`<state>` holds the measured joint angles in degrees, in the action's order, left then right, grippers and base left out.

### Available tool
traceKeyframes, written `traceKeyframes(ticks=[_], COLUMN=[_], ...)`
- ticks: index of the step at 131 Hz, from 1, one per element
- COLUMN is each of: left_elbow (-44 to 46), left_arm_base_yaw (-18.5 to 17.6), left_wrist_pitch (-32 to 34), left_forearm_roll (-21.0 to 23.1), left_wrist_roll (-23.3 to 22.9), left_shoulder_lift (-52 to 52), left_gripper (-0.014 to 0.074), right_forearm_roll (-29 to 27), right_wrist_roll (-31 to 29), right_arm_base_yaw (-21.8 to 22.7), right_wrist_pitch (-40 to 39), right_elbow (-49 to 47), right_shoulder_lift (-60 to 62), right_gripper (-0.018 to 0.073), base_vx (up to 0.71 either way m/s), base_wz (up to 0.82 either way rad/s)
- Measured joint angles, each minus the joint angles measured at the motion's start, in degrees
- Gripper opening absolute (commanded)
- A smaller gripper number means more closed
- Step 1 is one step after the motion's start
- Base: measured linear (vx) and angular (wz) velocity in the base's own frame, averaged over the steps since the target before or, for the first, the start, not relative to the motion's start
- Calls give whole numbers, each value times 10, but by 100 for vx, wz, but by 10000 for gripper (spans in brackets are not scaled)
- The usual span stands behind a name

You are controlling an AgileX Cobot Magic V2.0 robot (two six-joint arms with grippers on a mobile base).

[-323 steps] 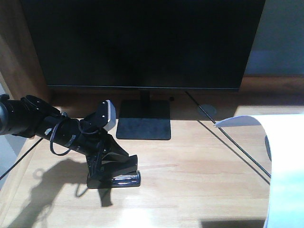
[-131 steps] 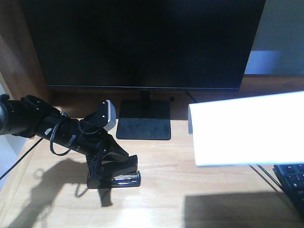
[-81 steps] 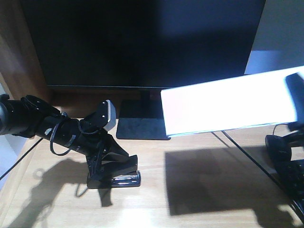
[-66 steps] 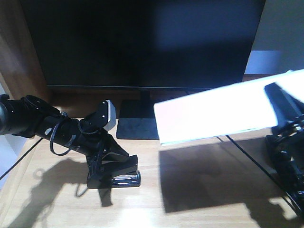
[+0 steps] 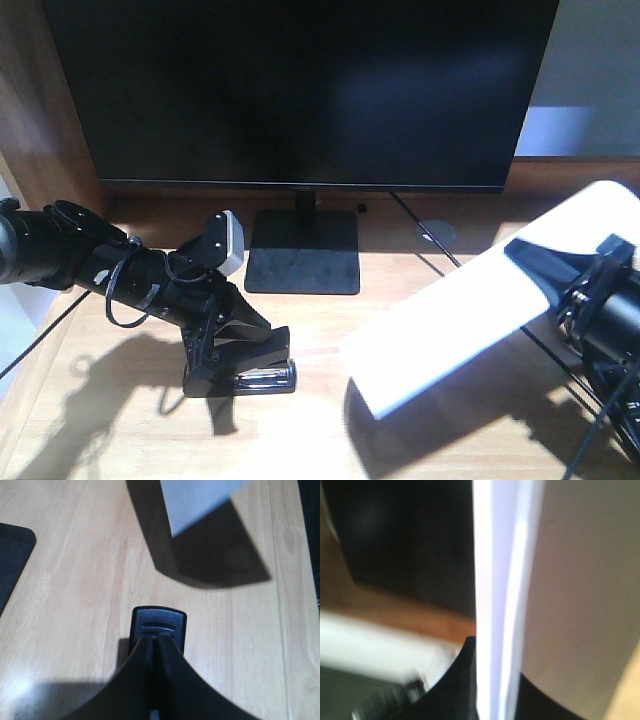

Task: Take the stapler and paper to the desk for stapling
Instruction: 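Swing the right gripper with the white paper over the desk, then lower the paper flat onto the desk beside the stapler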

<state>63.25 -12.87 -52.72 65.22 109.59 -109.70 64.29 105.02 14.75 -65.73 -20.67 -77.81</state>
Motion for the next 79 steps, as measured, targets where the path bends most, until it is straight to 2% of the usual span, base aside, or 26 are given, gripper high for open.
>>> traceKeyframes(ticks=[2, 3, 5, 16, 17, 27, 52, 64, 79], left_elbow=[0, 0, 0, 0, 0, 0, 0, 0, 0], left_arm_base_yaw=[0, 0, 0, 0, 0, 0, 0, 0, 0], left_wrist_pitch=[0, 0, 0, 0, 0, 0, 0, 0, 0], left_forearm_roll=[0, 0, 0, 0, 0, 0, 0, 0, 0], left_wrist_roll=[0, 0, 0, 0, 0, 0, 0, 0, 0], left_shoulder_lift=[0, 0, 0, 0, 0, 0, 0, 0, 0], left_gripper=[-6, -6, -6, -6, -6, -6, -6, -6, -6], right_forearm_roll=[12, 45, 67, 162, 185, 241, 287, 296, 299], right_wrist_roll=[4, 12, 19, 50, 54, 72, 95, 95, 92], right_arm_base_yaw=[2, 3, 5, 7, 7, 7, 2, -30, -99], right_wrist_pitch=[0, 0, 0, -5, -6, -9, -10, -10, -12], right_elbow=[-8, -16, -23, -64, -71, -98, -124, -125, -125], right_shoulder_lift=[-3, -7, -11, -31, -34, -46, -54, -54, -54], right_gripper=[-3, -3, -3, -3, -3, -3, -3, -3, -3], base_vx=[0, 0, 0, 0, 0, 0, 0, 0, 0], base_wz=[0, 0, 0, 0, 0, 0, 0, 0, 0])
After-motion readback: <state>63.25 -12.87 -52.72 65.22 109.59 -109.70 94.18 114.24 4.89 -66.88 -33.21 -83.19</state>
